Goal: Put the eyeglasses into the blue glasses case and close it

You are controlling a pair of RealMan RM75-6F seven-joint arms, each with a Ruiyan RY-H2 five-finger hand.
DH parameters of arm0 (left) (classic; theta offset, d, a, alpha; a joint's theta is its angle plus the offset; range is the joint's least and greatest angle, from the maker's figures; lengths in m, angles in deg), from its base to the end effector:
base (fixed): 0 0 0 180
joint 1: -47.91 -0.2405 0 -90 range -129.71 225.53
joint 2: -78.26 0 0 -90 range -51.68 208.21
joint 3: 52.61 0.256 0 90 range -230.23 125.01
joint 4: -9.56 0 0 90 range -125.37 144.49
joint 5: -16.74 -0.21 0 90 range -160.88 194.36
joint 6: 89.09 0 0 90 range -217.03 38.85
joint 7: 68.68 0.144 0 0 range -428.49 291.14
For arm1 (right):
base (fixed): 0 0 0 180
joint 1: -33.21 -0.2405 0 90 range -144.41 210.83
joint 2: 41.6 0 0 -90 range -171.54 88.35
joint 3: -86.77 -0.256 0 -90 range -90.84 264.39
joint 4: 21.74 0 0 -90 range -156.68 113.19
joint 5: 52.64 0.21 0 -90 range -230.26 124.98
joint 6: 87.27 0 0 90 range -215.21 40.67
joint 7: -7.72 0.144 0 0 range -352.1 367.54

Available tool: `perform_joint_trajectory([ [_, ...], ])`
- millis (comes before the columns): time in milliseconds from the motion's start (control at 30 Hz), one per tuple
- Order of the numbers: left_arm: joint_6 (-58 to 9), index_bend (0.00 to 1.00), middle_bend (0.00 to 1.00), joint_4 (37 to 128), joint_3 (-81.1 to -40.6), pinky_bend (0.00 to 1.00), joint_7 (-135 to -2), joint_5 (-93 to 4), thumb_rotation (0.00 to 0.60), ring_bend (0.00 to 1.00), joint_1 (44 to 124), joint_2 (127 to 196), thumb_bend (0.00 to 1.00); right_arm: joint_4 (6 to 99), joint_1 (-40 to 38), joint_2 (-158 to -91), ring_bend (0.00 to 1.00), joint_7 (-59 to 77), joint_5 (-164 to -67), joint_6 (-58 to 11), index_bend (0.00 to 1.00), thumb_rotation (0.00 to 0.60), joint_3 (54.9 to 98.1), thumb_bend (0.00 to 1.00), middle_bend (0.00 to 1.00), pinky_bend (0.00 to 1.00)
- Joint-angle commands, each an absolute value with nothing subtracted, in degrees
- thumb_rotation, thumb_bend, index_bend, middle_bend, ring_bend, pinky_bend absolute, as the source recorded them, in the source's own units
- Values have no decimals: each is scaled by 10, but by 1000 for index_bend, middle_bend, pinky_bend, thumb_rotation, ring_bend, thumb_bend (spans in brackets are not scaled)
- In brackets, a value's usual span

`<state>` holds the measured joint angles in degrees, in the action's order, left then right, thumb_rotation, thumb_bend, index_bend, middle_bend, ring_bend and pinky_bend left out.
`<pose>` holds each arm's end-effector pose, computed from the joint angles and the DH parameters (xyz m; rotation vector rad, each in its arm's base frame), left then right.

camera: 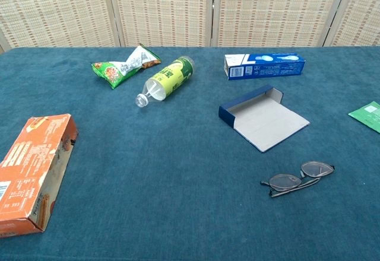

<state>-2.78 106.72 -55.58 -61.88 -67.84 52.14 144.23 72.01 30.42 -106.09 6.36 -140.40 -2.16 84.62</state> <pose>-0.2951 0.1765 0.1459 -1.3559 -0.9055 -0.8977 -0.3085 -0.1668 0.1514 1.3977 -0.9275 0.8952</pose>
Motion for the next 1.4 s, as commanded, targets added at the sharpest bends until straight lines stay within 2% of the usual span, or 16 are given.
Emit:
perform_joint_trajectory([
  [33,-29,89,0,1067,-556,0,-618,-678,600,0,522,1443,424,720,304,-1061,98,63,-1404,-22,181,600,846,323,220,69],
  [467,-24,89,0,1069,-554,0,-621,-680,600,0,518,1441,425,728,303,-1059,108,62,-1425,-12,181,600,850,324,220,69],
  [667,-23,89,0,1068,-553,0,-623,-683,600,0,518,1441,424,743,288,-1064,118,52,-1449,-32,181,600,861,323,228,78],
  [967,-17,89,0,1069,-550,0,-625,-686,600,0,514,1440,425,755,235,-1082,117,6,-1481,-110,221,600,869,324,226,78],
  [1167,-12,89,0,1068,-549,0,-628,-686,600,0,509,1440,424,752,185,-1110,41,-35,-1471,-192,267,600,865,323,173,69],
  [1400,-7,89,0,1064,-546,0,-635,-683,600,0,501,1439,424,710,131,-1162,12,-66,-1451,-272,293,600,859,323,155,56],
])
